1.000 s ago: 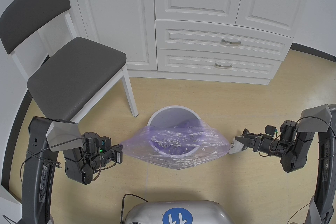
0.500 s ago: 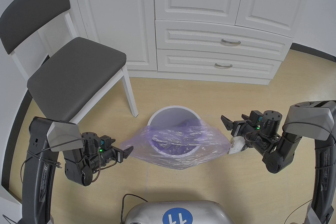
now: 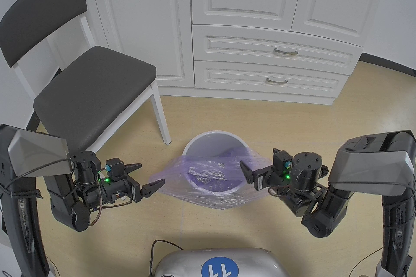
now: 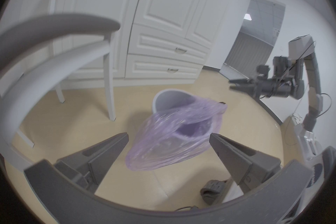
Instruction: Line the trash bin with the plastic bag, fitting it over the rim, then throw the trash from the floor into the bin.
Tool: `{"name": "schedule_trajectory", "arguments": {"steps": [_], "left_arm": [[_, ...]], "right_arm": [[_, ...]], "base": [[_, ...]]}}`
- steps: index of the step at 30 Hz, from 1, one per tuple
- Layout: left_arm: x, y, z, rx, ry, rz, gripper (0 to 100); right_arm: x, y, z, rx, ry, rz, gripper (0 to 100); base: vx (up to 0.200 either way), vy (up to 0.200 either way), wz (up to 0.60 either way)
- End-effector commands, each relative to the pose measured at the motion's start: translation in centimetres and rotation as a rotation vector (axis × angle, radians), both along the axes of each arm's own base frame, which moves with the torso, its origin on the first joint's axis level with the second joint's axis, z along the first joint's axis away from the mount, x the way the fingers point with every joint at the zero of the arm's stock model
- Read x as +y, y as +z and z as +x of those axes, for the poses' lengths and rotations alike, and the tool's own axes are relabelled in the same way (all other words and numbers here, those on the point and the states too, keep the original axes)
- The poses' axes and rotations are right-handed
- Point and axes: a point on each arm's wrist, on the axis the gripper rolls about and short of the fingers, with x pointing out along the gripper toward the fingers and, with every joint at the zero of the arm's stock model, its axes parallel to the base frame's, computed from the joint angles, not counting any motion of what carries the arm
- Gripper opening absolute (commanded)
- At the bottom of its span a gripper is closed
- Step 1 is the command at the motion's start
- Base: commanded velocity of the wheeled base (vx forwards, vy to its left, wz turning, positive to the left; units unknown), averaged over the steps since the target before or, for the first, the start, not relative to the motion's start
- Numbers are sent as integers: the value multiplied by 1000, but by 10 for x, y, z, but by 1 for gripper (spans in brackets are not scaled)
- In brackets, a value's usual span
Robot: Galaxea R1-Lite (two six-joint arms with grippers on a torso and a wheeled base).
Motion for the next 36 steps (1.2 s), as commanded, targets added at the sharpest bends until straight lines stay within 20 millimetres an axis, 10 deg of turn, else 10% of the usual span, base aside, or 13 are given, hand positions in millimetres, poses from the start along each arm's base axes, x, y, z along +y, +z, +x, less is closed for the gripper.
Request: {"name": "schedule_trajectory", "arguments": {"steps": [1,9,16,24,36], "left_arm": [[-21,38,-27,-84,-102,-22,100],[-33,30,-15,-102,10,23,100],[-25,56,-20,-177,34,4,100],[-20,68,-31,-300,7,126,100],[-8,87,-61,-323,27,126,100]], "right_arm": [[23,-22,-14,24,36,-69,100],[37,-42,-3,2,-70,-119,100],[49,-15,16,-151,-3,-181,100],[46,11,-25,-91,257,-253,100],[21,17,-32,-43,306,-258,100]], "base": [[0,0,0],[0,0,0],[0,0,0],[0,0,0],[0,0,0]]}}
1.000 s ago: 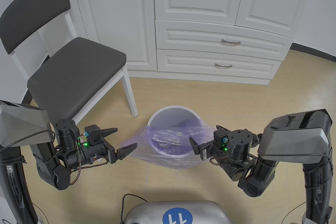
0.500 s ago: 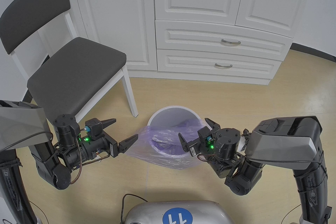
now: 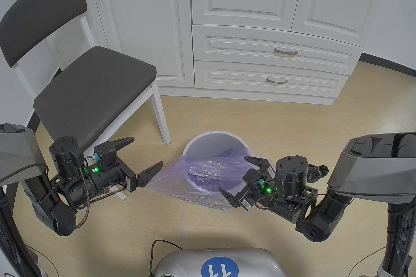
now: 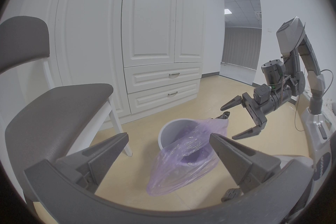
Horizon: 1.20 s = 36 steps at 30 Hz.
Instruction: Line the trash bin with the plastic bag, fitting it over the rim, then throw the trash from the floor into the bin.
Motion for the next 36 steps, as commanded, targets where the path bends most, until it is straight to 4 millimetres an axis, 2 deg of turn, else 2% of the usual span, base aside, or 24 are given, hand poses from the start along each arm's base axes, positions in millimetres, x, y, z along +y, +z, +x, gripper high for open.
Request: {"name": "schedule_trajectory", "arguments": {"steps": [1,3,6,8,11,15,21,25,27,28,31,36], "left_arm": [[8,13,-24,-16,8,3,100],[11,23,-33,-43,9,-7,100],[20,29,-32,-66,47,-14,100],[26,27,-35,-52,68,-12,100],[29,15,-51,20,64,11,100],[38,23,-56,-7,103,-2,100],[49,31,-55,-47,157,-8,100],[56,34,-55,-64,187,-6,100],[57,36,-55,-70,192,-8,100],[64,41,-54,-96,224,-6,100],[70,43,-56,-110,251,-4,100],[79,50,-60,-141,293,-5,100]], "right_arm": [[-14,12,-10,47,-34,173,100],[-31,17,-22,68,-57,161,100],[-37,21,-30,62,-65,163,100],[-36,25,-33,32,-61,181,100],[-32,41,-42,-87,-58,144,100],[-30,57,-57,-200,-63,25,100],[-22,55,-48,-223,-37,8,100],[-11,24,-34,-146,10,43,100],[-10,20,-33,-133,10,46,100],[-2,-2,-19,-103,0,32,100],[8,-26,-7,-86,-1,17,100],[5,-43,5,-64,-25,-1,100]], "base": [[0,0,0],[0,0,0],[0,0,0],[0,0,0],[0,0,0],[0,0,0],[0,0,0],[0,0,0],[0,0,0],[0,0,0],[0,0,0],[0,0,0]]}}
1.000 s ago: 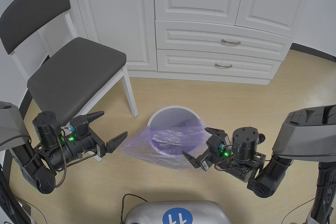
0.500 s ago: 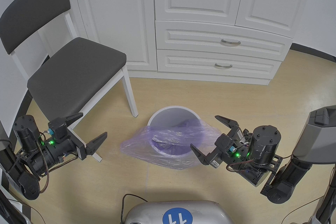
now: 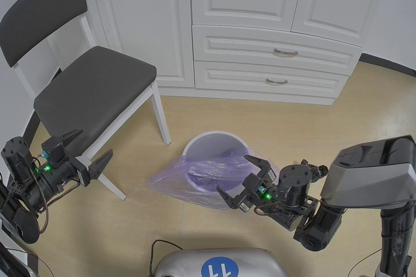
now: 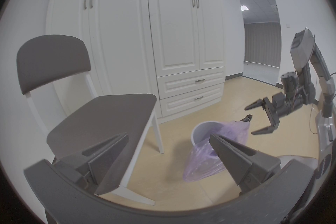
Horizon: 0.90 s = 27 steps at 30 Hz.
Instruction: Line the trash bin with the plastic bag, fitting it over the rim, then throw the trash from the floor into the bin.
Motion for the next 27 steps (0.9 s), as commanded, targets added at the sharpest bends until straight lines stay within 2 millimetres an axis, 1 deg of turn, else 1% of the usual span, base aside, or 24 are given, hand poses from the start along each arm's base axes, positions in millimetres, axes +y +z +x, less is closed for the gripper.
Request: {"name": "schedule_trajectory", "arguments": {"steps": [1,2,6,10,20,27], "left_arm": [[13,13,-6,-58,60,1,100],[14,13,-5,-60,63,1,100],[20,12,-4,-58,92,1,100],[24,14,-4,-64,108,1,100],[28,10,0,-51,126,4,100],[29,10,0,-48,129,6,100]], "right_arm": [[2,-45,22,51,-30,-35,100],[3,-45,23,49,-32,-34,100],[7,-60,31,51,-47,-37,100],[12,-67,39,41,-52,-27,100],[13,-73,44,44,-58,-30,100],[14,-81,53,29,-92,-28,100]], "base": [[0,0,0],[0,0,0],[0,0,0],[0,0,0],[0,0,0],[0,0,0]]}}
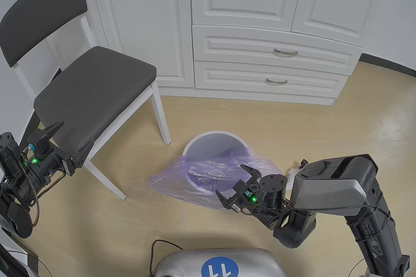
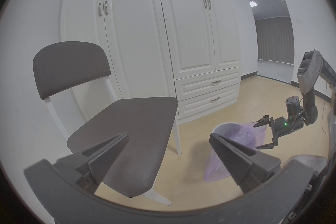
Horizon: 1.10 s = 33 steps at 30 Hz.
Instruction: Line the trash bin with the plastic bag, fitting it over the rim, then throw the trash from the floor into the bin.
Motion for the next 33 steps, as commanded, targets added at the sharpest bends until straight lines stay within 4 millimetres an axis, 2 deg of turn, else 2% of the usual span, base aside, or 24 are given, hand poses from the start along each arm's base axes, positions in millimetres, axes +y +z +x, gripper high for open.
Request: {"name": "schedule_trajectory", "arguments": {"steps": [1,8,14,15,20,26,29,31,32,33], "left_arm": [[0,-2,1,7,3,-1,100],[2,-1,0,2,12,1,100],[3,0,0,1,15,1,100],[3,0,0,-2,17,2,100],[4,2,1,-13,20,3,100],[5,3,1,-14,21,3,100],[4,4,2,-19,20,5,100],[4,4,2,-19,20,4,100],[4,4,2,-20,20,8,100],[4,4,2,-20,20,8,100]], "right_arm": [[2,-7,6,-14,-15,4,100],[8,-13,22,-51,-49,30,100],[11,-16,25,-63,-49,39,100],[11,-15,26,-63,-49,41,0],[11,-15,27,-68,-48,49,0],[13,-3,34,-97,-54,103,0],[23,16,62,-183,-93,249,0],[27,20,70,-207,-123,290,0],[36,29,85,-264,-189,375,0],[36,29,85,-264,-189,375,0]], "base": [[0,0,0],[0,0,0],[0,0,0],[0,0,0],[0,0,0],[0,0,0],[0,0,0],[0,0,0],[0,0,0],[0,0,0]]}}
